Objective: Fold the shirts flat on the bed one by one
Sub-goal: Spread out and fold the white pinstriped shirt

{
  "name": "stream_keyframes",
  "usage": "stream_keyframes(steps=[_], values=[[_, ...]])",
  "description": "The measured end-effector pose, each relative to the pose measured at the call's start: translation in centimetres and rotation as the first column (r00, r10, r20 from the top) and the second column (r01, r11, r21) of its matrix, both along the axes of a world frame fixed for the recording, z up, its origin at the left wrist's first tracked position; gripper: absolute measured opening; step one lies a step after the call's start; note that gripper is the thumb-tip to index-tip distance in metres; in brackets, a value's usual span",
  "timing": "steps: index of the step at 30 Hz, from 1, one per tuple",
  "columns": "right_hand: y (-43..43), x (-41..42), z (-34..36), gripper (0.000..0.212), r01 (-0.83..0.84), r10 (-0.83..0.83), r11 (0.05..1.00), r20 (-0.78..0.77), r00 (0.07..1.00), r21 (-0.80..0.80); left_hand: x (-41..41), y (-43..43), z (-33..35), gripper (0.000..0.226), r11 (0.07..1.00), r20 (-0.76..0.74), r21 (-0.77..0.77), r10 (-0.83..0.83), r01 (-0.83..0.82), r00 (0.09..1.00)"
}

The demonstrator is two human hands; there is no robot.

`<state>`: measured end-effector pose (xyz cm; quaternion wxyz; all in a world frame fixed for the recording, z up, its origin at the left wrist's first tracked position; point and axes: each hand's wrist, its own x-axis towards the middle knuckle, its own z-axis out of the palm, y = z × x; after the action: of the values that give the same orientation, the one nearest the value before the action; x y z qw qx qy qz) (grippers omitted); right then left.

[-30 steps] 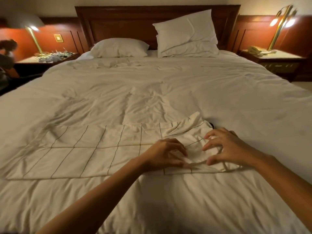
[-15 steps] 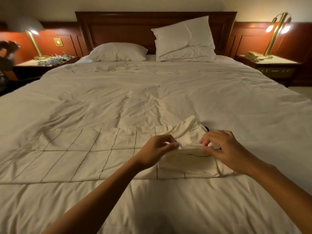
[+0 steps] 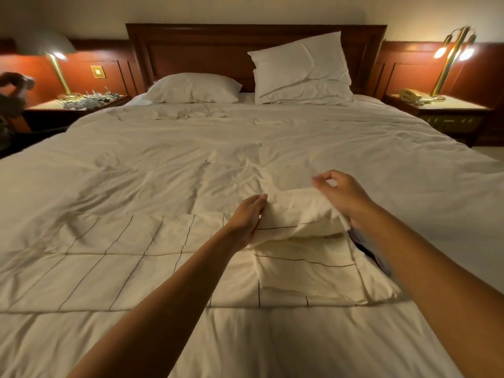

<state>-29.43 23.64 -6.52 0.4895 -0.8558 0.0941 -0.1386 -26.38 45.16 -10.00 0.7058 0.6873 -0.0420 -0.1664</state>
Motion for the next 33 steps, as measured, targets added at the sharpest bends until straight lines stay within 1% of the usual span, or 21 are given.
stream_keyframes(steps=[1, 2, 3, 4, 5, 6, 7, 8, 10, 12, 14, 17, 19, 21, 24, 25, 26, 29, 31, 32, 33], values=[[-0.3, 0.8, -0.2, 0.03, 0.032, -0.029, 0.985, -0.016, 0.999, 0.168, 0.5, -0.2, -0.1, 0.033, 0.999, -0.045, -0.031, 0.038, -0.04, 0.998], [-0.6, 1.3, -0.7, 0.044, 0.066, -0.046, 0.952, -0.075, 0.996, 0.298, 0.9, -0.3, -0.3, 0.033, 0.997, -0.074, -0.035, 0.06, -0.063, 0.995], [-0.8, 1.3, -1.5, 0.057, 0.097, -0.038, 0.924, -0.163, 0.986, 0.37, 1.2, -0.2, -0.7, 0.038, 0.999, -0.077, 0.004, 0.053, -0.053, 0.996], [-1.0, 0.9, -2.5, 0.065, 0.104, -0.001, 0.904, -0.241, 0.97, 0.414, 1.2, 0.0, -1.2, 0.047, 0.997, -0.059, 0.074, 0.021, -0.016, 0.998], [-1.2, 0.3, -3.8, 0.068, 0.098, 0.04, 0.885, -0.284, 0.958, 0.455, 1.1, 0.3, -1.9, 0.056, 0.99, -0.033, 0.142, -0.016, 0.021, 0.999], [-1.5, -0.3, -5.0, 0.068, 0.092, 0.063, 0.87, -0.294, 0.954, 0.484, 0.9, 0.6, -2.6, 0.061, 0.982, 0.001, 0.185, -0.044, 0.043, 0.999], [-1.7, -0.9, -6.0, 0.066, 0.099, 0.053, 0.868, -0.289, 0.956, 0.487, 0.9, 1.0, -3.4, 0.062, 0.979, 0.038, 0.196, -0.063, 0.054, 0.997], [-1.8, -1.6, -6.7, 0.062, 0.105, 0.023, 0.882, -0.265, 0.964, 0.459, 0.9, 1.3, -4.1, 0.061, 0.981, 0.064, 0.183, -0.079, 0.066, 0.995], [-1.6, -2.6, -7.1, 0.048, 0.099, -0.046, 0.947, -0.173, 0.984, 0.306, 0.9, 1.7, -5.0, 0.059, 0.985, 0.101, 0.152, -0.102, 0.086, 0.99], [-1.1, -3.1, -7.0, 0.041, 0.043, -0.033, 0.987, -0.063, 0.997, 0.155, 1.0, 1.6, -5.5, 0.053, 0.985, 0.158, 0.149, -0.109, 0.086, 0.981], [-0.7, -3.0, -6.7, 0.04, 0.007, -0.008, 0.998, 0.011, 1.0, 0.055, 1.0, 1.4, -5.9, 0.045, 0.984, 0.221, 0.17, -0.098, 0.06, 0.97], [-0.4, -2.7, -6.5, 0.043, 0.042, -0.043, 0.982, 0.0, 0.999, -0.185, 1.0, 1.2, -6.7, 0.039, 0.95, 0.341, 0.31, -0.07, -0.041, 0.938], [-0.4, -2.7, -6.7, 0.048, 0.089, -0.108, 0.949, -0.046, 0.993, -0.304, 0.9, 1.2, -7.1, 0.036, 0.934, 0.374, 0.341, -0.033, -0.104, 0.927], [-0.3, -3.0, -7.0, 0.05, 0.143, -0.18, 0.929, -0.081, 0.98, -0.341, 0.7, 1.1, -7.3, 0.03, 0.921, 0.392, 0.356, 0.008, -0.16, 0.92], [-0.2, -3.2, -6.7, 0.048, 0.235, -0.288, 0.881, -0.069, 0.955, -0.411, 0.4, 0.8, -7.0, 0.021, 0.901, 0.415, 0.374, 0.05, -0.22, 0.909], [-0.3, -3.1, -6.5, 0.047, 0.274, -0.328, 0.859, -0.055, 0.943, -0.432, 0.3, 0.6, -6.8, 0.024, 0.886, 0.425, 0.398, 0.05, -0.236, 0.904], [-0.5, -2.9, -6.3, 0.046, 0.313, -0.367, 0.847, -0.047, 0.929, -0.43, 0.4, 0.4, -6.6, 0.031, 0.864, 0.443, 0.439, 0.031, -0.247, 0.896], [-1.8, -1.8, -5.9, 0.043, 0.394, -0.446, 0.86, -0.103, 0.889, -0.325, 0.9, -0.2, -6.2, 0.041, 0.769, 0.507, 0.574, -0.064, -0.282, 0.86], [-2.3, -1.0, -5.7, 0.042, 0.383, -0.439, 0.872, -0.14, 0.887, -0.305, 1.5, -0.2, -6.7, 0.043, 0.686, 0.538, 0.666, -0.166, -0.295, 0.827], [-2.3, -0.6, -5.6, 0.047, 0.364, -0.424, 0.88, -0.155, 0.892, -0.306, 1.8, -0.2, -7.2, 0.045, 0.634, 0.551, 0.713, -0.243, -0.3, 0.798], [-2.1, -0.2, -5.6, 0.053, 0.344, -0.409, 0.886, -0.175, 0.896, -0.31, 1.9, 0.0, -7.7, 0.047, 0.609, 0.551, 0.738, -0.292, -0.292, 0.782]])
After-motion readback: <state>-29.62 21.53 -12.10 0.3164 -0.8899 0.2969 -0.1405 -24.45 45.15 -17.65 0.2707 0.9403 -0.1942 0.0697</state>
